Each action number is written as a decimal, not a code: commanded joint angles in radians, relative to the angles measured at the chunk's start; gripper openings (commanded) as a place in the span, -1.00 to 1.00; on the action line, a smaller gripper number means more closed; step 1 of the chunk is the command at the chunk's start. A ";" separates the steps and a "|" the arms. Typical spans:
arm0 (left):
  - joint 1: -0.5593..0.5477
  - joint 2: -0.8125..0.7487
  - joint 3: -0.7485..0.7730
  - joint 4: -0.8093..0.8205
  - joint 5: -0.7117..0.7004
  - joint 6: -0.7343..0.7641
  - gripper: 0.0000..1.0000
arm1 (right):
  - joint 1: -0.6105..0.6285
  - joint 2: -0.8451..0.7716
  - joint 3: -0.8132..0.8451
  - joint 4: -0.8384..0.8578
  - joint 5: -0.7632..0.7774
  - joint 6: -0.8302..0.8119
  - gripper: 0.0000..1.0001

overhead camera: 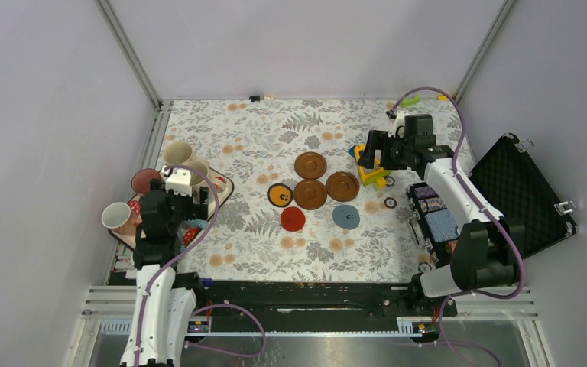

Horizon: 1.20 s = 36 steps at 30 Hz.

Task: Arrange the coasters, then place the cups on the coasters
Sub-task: Move the coaster to the center of the board.

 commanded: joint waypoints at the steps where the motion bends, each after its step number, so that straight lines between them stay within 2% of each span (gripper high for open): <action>1: 0.005 0.001 -0.009 0.075 -0.020 0.000 0.98 | -0.005 0.023 -0.011 0.033 0.037 0.017 0.77; 18: 0.005 -0.026 -0.014 0.081 -0.031 -0.008 0.98 | 0.014 0.057 -0.050 0.068 -0.008 0.032 0.62; 23: 0.005 -0.044 -0.006 0.065 -0.035 -0.013 0.97 | 0.069 0.117 0.019 -0.011 0.137 -0.038 0.61; 26: 0.005 -0.052 -0.016 0.082 -0.032 -0.014 0.97 | 0.115 0.171 0.067 -0.034 0.308 -0.117 0.62; 30: 0.006 -0.044 -0.004 0.065 -0.040 -0.020 0.97 | 0.149 0.315 0.257 -0.177 0.494 -0.193 0.58; 33: 0.004 -0.051 -0.011 0.076 -0.042 -0.019 0.98 | 0.184 0.385 0.370 -0.308 0.509 -0.245 0.49; 36: 0.005 -0.053 -0.016 0.079 -0.034 -0.016 0.98 | 0.247 0.316 0.288 -0.234 0.462 -0.282 0.49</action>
